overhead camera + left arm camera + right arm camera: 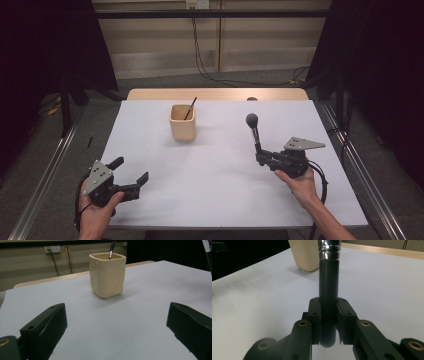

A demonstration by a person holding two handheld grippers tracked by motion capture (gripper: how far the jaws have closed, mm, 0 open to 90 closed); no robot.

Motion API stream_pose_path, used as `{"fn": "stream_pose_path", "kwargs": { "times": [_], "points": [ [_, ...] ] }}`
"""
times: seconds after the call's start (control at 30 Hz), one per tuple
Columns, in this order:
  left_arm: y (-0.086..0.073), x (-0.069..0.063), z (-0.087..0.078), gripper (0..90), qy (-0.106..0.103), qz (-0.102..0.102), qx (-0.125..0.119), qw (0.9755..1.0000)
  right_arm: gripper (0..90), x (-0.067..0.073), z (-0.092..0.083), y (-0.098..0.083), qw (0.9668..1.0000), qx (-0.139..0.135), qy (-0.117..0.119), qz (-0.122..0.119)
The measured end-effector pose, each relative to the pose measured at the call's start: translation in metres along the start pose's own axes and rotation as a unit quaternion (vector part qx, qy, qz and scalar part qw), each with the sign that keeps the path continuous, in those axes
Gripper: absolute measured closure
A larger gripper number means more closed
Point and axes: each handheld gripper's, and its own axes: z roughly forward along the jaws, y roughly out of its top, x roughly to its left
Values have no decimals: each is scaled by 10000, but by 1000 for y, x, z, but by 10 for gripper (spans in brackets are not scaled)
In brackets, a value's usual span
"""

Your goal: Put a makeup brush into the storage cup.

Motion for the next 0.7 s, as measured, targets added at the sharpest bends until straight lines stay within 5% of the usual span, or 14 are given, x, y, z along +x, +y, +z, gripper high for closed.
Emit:
{"fn": "stream_pose_path", "kwargs": {
  "times": [0.37,0.7],
  "points": [
    [3,-8,4,29,-67,1,34,10000,753,19,6,5,9995,-20,278,-129],
    [12,-19,14,23,-373,268,2,9989,753,33,20,14,9985,-6,491,-242]
  ]
}}
